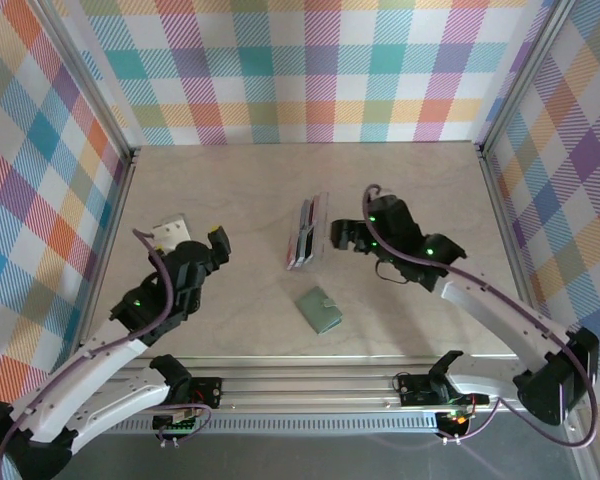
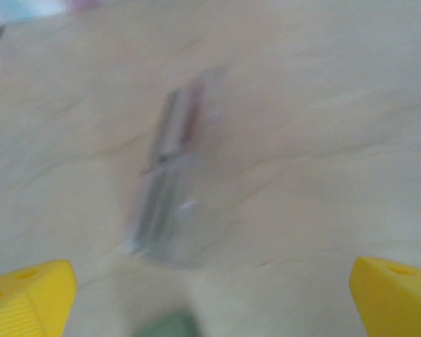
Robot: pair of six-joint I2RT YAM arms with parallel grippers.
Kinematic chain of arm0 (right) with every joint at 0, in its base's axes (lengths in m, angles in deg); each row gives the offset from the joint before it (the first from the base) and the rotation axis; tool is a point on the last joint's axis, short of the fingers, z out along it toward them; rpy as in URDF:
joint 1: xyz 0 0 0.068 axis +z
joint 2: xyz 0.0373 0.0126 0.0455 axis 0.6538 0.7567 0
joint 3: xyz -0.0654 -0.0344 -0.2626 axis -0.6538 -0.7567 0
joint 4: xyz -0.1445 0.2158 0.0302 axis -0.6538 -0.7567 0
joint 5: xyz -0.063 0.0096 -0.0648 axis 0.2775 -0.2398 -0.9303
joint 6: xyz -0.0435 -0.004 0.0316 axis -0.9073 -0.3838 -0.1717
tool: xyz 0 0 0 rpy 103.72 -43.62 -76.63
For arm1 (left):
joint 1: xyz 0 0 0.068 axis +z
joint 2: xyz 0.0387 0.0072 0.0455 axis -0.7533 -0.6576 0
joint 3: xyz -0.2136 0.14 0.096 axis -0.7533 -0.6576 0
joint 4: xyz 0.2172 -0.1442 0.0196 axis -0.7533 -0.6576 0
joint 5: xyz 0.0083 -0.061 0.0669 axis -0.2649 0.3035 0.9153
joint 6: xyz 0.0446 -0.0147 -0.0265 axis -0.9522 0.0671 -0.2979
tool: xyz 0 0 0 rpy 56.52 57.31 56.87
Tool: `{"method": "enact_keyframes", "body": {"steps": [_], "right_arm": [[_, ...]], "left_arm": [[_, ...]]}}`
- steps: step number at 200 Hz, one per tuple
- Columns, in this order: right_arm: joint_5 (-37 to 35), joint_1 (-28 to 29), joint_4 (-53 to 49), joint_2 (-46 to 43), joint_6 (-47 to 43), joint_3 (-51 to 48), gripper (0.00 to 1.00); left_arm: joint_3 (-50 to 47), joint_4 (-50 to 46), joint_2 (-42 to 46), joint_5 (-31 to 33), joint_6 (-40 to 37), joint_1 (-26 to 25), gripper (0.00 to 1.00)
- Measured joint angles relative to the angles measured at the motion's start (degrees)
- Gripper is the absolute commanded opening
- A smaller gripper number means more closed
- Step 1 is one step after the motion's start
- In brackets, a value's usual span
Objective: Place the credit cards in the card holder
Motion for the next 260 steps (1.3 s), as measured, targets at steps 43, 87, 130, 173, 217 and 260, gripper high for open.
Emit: {"method": "enact_keyframes", "body": {"steps": [43, 87, 130, 173, 217, 260], "right_arm": [[-7.30, -5.18, 27.34, -3.76, -23.61, -27.47, 1.00], [-5.86, -8.39, 37.99, -5.16, -29.40, -30.62, 1.00], [-3.54, -10.45, 40.63, -5.11, -25.88, -30.71, 1.00], [2.93, -10.67, 38.84, -1.07, -19.47, -29.40, 1.00], [12.13, -10.86, 36.06, 2.38, -8.04, -27.32, 1.00], [25.90, -11.56, 38.88, -0.76, 3.43, -27.06, 1.00]], "left_arm": [[-12.26, 15.08, -11.45, -0.02, -7.32, 9.25, 1.00], [-12.26, 22.03, -11.67, -3.76, -8.85, 11.32, 1.00], [-14.47, 24.85, -9.33, -9.44, -9.51, 13.53, 1.00], [-6.62, 17.59, -14.01, -21.09, -2.84, 13.60, 1.00], [-3.54, 17.11, -20.94, -44.87, 6.01, 13.07, 1.00], [-10.95, 19.54, -14.84, -52.63, 12.96, 6.36, 0.96]]}}
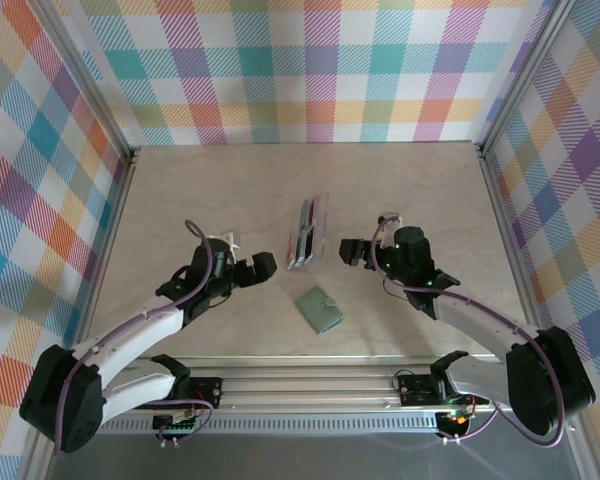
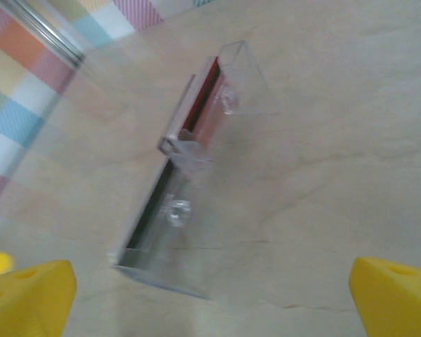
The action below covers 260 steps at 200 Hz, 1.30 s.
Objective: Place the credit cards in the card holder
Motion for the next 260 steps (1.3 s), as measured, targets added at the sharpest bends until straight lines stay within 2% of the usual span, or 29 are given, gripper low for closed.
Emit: {"method": "enact_keyframes", "body": {"steps": [37, 52, 65, 79, 113, 129, 147, 158, 177, 223, 260], "right_arm": [[6.93, -0.59, -8.57, -0.50, 5.25, 8.50, 1.00], [9.38, -0.15, -11.85, -0.50, 4.87, 10.75, 0.83], [9.51, 1.46, -17.16, -0.04, 3.72, 12.61, 0.64], [8.92, 4.68, -22.84, 1.84, 1.57, 14.71, 0.55], [7.21, 12.79, -31.85, 8.52, -1.36, 15.80, 0.47], [6.56, 15.69, -34.51, 11.43, -2.64, 15.80, 0.43], [5.49, 17.51, -36.24, 13.22, -3.56, 15.80, 0.42], [4.72, 17.97, -36.83, 14.08, -4.13, 15.80, 0.36], [3.56, 18.73, -37.70, 16.04, -4.83, 16.20, 0.33], [0.87, 19.58, -38.64, 20.31, -5.92, 18.64, 0.27], [0.31, 20.11, -38.62, 21.29, -5.99, 19.74, 0.29]], "left_arm": [[-4.46, 2.43, 3.06, 0.42, 5.55, -6.95, 0.89], [-6.25, 3.85, 1.31, 0.44, 8.07, -9.64, 0.86], [-7.02, 5.33, -1.25, 0.28, 9.73, -11.89, 0.83], [-6.99, 7.19, -4.87, -0.04, 11.32, -13.94, 0.80], [-6.38, 11.04, -12.55, -0.61, 13.22, -16.52, 0.65], [-5.18, 12.13, -15.65, -0.83, 13.42, -16.81, 0.62], [-3.72, 13.68, -18.32, -1.09, 13.49, -16.83, 0.59], [-2.64, 14.51, -19.98, -1.29, 13.42, -16.87, 0.54], [-0.83, 15.74, -22.80, -1.49, 13.60, -16.87, 0.49], [-0.09, 16.92, -24.46, -1.62, 13.88, -16.87, 0.47], [0.37, 16.92, -25.05, -1.51, 13.88, -16.87, 0.47]]}}
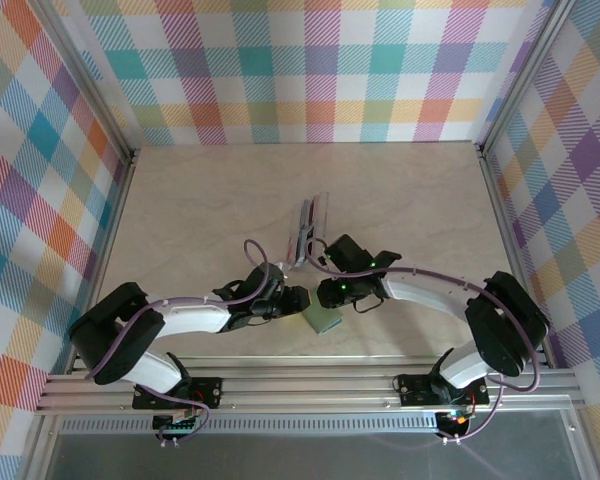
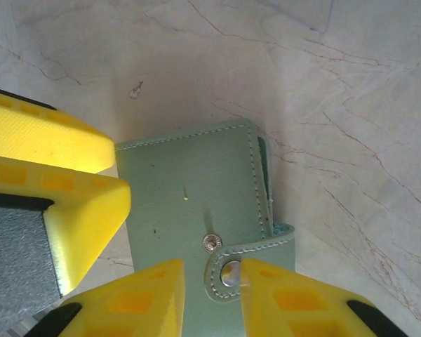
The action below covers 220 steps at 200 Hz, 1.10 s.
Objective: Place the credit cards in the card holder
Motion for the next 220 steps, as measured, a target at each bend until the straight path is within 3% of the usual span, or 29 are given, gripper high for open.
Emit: {"method": "enact_keyframes", "body": {"steps": [90, 148, 220], "right_arm": [[-3.58, 1.42, -1.46, 2.78, -1.31, 1.31, 0.20], [-4.72, 1.53, -1.64, 2.86, -1.42, 1.73, 0.00], [-3.48, 1.53, -1.46, 2.86, -1.42, 1.73, 0.00]], "left_arm": [[0.39, 0.11, -0.81, 0.04, -0.02, 0.00, 0.46], [0.39, 0.13, -0.81, 0.07, -0.02, 0.00, 0.46], [0.37, 0.55, -1.27, 0.07, -0.02, -0.02, 0.44]]}}
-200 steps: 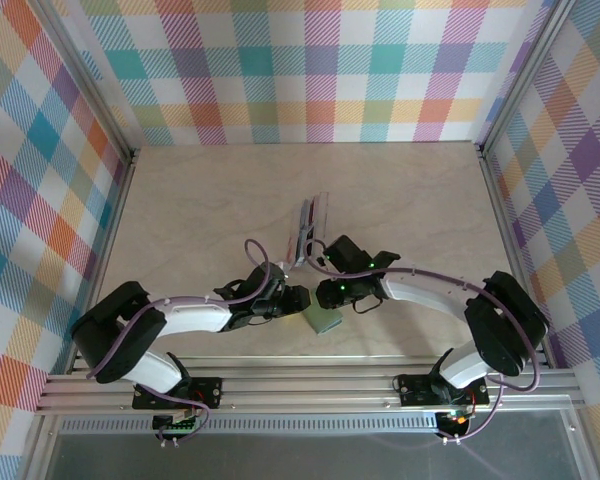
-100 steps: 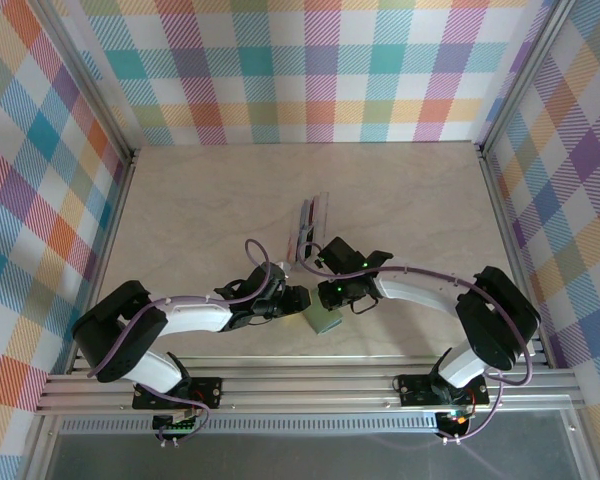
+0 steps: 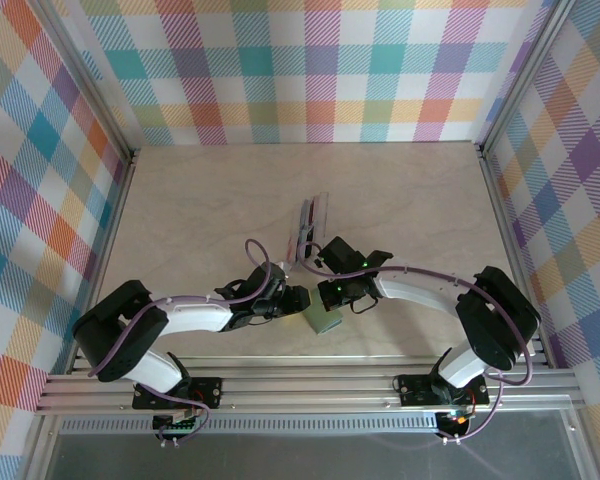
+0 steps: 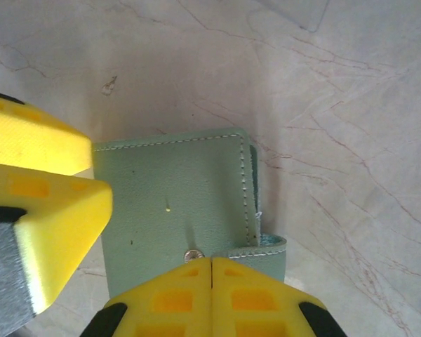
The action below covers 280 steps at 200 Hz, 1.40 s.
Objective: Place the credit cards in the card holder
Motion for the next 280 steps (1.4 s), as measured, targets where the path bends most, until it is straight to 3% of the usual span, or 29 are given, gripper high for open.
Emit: {"method": "enact_keyframes", "body": {"steps": [59, 280], "right_arm": [[2.97, 0.00, 0.59, 1.27, -0.02, 0.00, 0.00], [2.99, 0.00, 0.52, 2.91, -1.46, 0.15, 0.00]], "left_arm": [[0.00, 2.27, -1.57, -0.02, 0.00, -0.02, 0.40], [0.04, 2.84, -2.47, 0.22, 0.00, -0.02, 0.38]]}}
